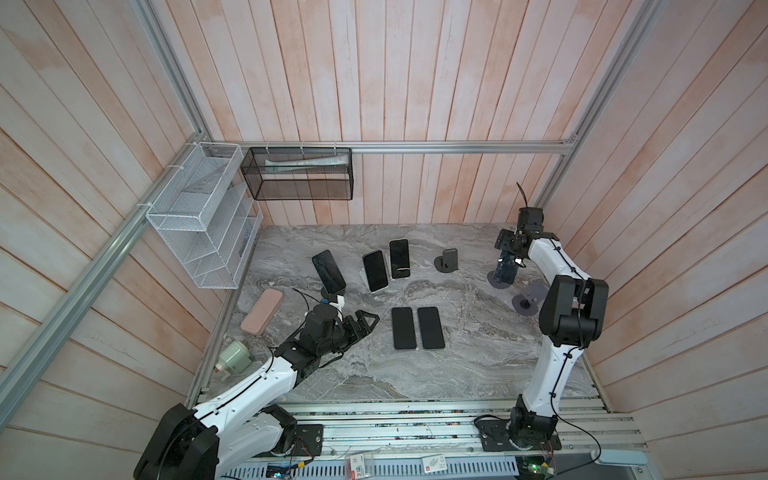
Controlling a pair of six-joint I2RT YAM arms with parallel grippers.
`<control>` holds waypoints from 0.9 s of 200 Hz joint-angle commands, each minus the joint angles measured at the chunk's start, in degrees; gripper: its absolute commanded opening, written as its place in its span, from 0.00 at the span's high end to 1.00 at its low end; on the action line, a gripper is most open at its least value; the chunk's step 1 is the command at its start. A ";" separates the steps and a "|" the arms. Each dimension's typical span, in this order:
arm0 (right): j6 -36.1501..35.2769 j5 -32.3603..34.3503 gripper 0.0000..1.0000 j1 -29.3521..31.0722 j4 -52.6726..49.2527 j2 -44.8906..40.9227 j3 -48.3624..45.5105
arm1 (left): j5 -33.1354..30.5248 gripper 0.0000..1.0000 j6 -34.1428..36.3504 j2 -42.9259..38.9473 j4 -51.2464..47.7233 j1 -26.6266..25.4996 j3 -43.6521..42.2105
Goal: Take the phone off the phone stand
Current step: 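Lower and close the right gripper on the grey-green-cased phone's top edge, then lift the grey-green-cased phone up off its stand with the right gripper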
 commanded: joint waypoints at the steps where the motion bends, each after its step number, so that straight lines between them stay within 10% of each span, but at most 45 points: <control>1: -2.46 -2.05 0.15 -0.67 -1.04 0.06 -1.57 | -0.28 0.03 1.42 0.80 -0.72 -0.20 2.18; 180: -3.98 -2.11 0.34 -1.29 3.46 -5.80 -5.94 | -0.44 0.03 2.94 1.32 -2.73 -0.20 4.97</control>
